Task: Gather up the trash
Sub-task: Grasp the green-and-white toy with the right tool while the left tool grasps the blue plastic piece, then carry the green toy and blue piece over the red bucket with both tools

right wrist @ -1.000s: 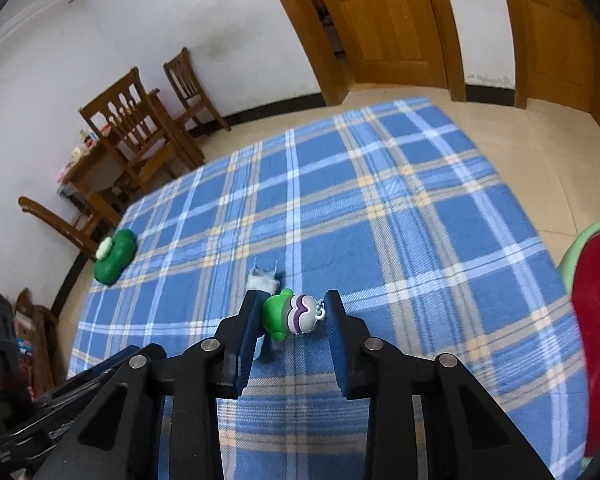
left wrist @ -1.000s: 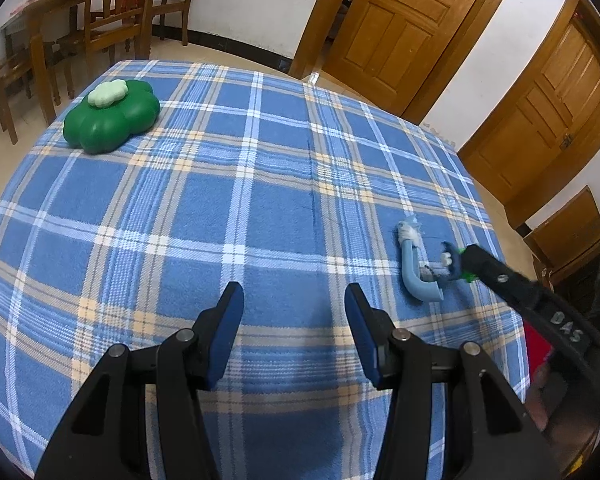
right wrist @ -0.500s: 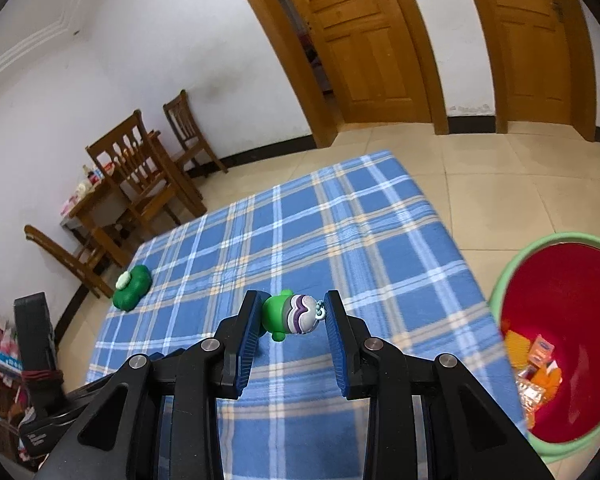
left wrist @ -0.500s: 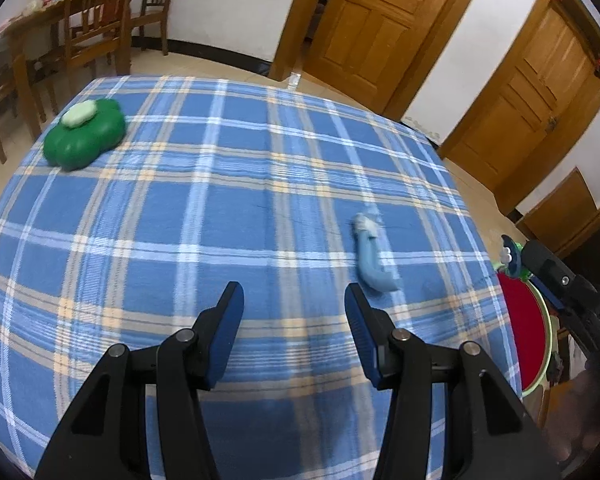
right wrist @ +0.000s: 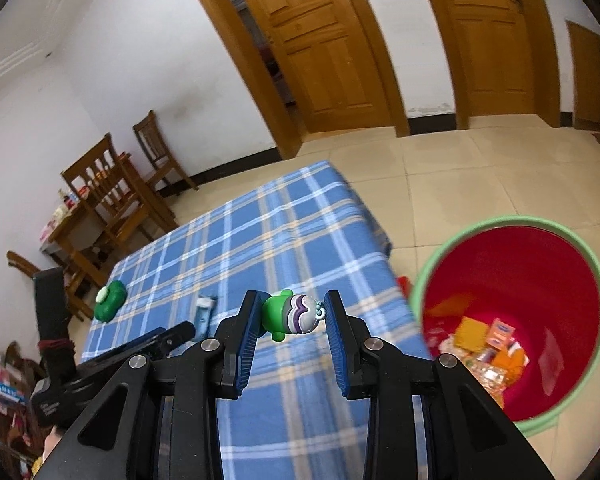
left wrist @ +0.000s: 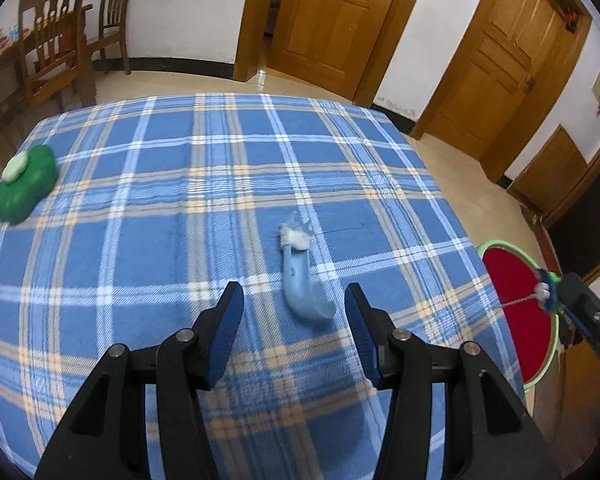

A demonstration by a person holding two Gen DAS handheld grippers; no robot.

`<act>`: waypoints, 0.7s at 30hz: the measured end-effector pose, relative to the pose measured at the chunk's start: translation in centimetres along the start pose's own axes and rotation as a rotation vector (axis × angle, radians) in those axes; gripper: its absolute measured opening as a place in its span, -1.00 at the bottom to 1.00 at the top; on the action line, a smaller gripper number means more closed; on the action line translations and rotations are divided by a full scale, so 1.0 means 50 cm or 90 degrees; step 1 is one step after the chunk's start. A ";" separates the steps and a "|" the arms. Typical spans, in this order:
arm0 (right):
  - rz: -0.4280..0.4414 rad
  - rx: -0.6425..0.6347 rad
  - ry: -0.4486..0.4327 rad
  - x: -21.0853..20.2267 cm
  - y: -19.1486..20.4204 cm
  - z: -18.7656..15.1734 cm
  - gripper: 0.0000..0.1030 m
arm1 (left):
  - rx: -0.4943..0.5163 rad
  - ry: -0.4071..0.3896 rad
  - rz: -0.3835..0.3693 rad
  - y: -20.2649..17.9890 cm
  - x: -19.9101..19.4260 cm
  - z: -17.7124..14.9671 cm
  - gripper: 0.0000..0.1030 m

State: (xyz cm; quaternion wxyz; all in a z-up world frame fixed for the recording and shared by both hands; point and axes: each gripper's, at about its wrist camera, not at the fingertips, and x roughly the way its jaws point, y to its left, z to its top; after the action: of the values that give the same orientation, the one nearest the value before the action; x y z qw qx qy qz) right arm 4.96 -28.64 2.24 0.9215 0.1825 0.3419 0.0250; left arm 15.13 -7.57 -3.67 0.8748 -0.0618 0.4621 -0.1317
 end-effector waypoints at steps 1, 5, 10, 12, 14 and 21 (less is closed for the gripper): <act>-0.004 0.004 -0.002 -0.007 -0.006 -0.001 -0.36 | 0.005 0.004 0.004 -0.004 0.007 0.002 0.02; -0.015 0.017 -0.008 -0.021 -0.029 -0.005 -0.36 | 0.013 0.012 0.006 -0.014 0.024 0.006 0.02; -0.025 0.035 -0.007 -0.032 -0.053 -0.012 -0.36 | 0.017 0.022 0.003 -0.018 0.040 0.002 0.02; -0.027 0.042 -0.008 -0.038 -0.062 -0.016 -0.36 | 0.020 0.023 0.002 -0.021 0.043 0.001 -0.07; -0.031 0.049 -0.009 -0.042 -0.068 -0.018 -0.36 | 0.023 0.025 0.000 -0.022 0.047 0.001 -0.18; -0.040 0.060 -0.014 -0.054 -0.082 -0.019 -0.36 | 0.020 0.024 -0.016 -0.022 0.051 0.003 -0.56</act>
State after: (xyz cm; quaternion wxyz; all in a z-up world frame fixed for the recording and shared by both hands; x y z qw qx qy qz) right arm 1.96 -32.62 1.79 0.9159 0.2150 0.3382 -0.0222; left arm 16.41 -9.35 -5.35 0.8650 -0.0517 0.4758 -0.1510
